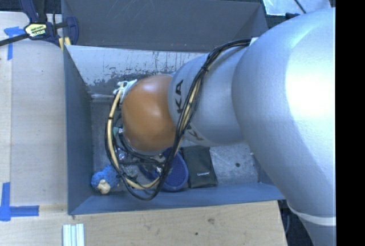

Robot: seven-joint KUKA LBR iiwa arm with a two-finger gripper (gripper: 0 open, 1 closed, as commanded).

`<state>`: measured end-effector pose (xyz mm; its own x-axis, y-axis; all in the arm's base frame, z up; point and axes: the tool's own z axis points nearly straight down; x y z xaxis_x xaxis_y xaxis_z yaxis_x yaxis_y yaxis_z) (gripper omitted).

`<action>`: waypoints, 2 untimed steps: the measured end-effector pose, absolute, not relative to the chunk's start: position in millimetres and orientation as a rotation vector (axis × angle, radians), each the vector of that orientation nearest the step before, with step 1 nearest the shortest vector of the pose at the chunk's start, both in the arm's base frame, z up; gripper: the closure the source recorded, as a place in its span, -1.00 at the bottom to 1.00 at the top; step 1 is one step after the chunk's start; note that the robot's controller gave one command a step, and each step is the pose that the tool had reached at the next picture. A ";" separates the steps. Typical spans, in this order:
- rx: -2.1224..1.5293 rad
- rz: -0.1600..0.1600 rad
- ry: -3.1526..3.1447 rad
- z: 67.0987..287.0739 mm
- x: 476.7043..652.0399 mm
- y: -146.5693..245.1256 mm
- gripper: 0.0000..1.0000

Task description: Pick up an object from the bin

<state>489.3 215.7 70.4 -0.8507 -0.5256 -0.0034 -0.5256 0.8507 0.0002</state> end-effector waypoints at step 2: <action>-0.113 -0.002 3.142 143.4 495.5 212.6 1.00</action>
Offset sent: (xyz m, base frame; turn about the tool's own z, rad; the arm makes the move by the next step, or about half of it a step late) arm 0.0082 0.0026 0.1394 0.1158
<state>495.5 212.6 143.4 -0.9974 -0.0719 0.0029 -0.0719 0.9974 -0.0011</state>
